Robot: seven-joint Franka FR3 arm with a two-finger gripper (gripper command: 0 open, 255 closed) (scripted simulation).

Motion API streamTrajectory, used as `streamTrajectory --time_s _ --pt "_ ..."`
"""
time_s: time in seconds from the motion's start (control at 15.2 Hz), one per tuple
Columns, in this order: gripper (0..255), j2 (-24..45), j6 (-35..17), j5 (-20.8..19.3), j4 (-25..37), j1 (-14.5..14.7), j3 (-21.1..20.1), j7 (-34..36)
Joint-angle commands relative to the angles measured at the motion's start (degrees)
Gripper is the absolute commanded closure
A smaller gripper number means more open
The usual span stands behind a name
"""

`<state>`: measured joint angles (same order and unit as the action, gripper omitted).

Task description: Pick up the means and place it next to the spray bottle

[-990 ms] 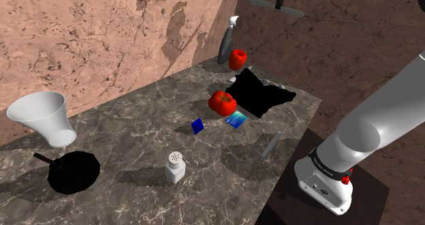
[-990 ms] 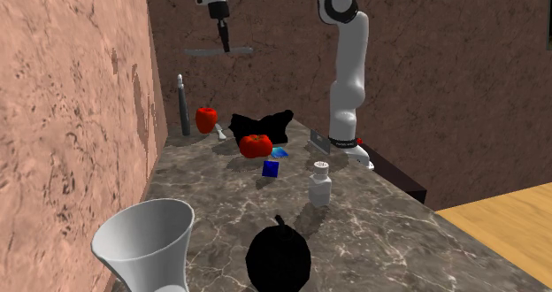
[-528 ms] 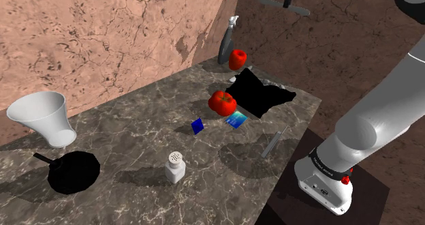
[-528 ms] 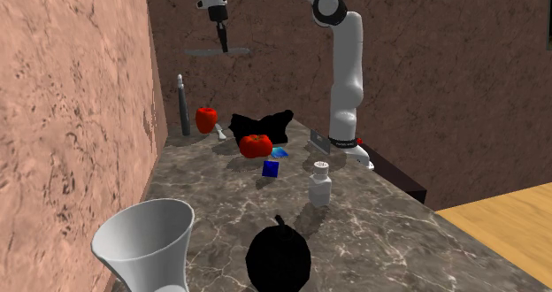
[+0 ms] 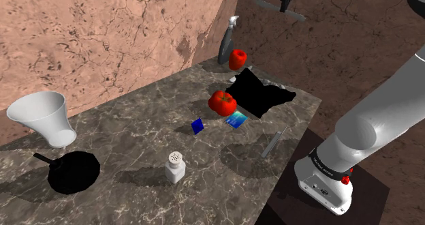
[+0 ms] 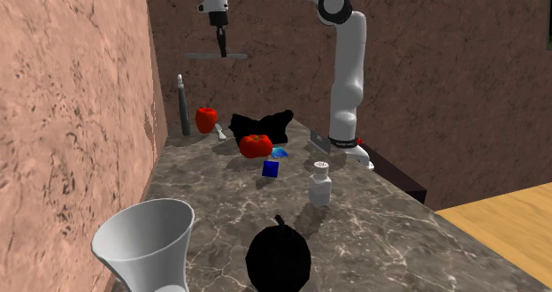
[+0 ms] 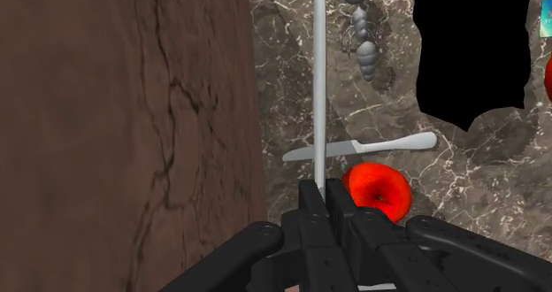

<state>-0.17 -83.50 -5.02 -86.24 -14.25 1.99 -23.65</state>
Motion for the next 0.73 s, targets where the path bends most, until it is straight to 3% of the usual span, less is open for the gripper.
streamTrajectory --time_s 0.0,0.66 --pt "255 1.06 -0.17 -0.06 -3.0 -0.64 0.64 0.27" --pt "255 -0.33 -8.21 -0.1 -12.46 -1.08 0.27 0.92"
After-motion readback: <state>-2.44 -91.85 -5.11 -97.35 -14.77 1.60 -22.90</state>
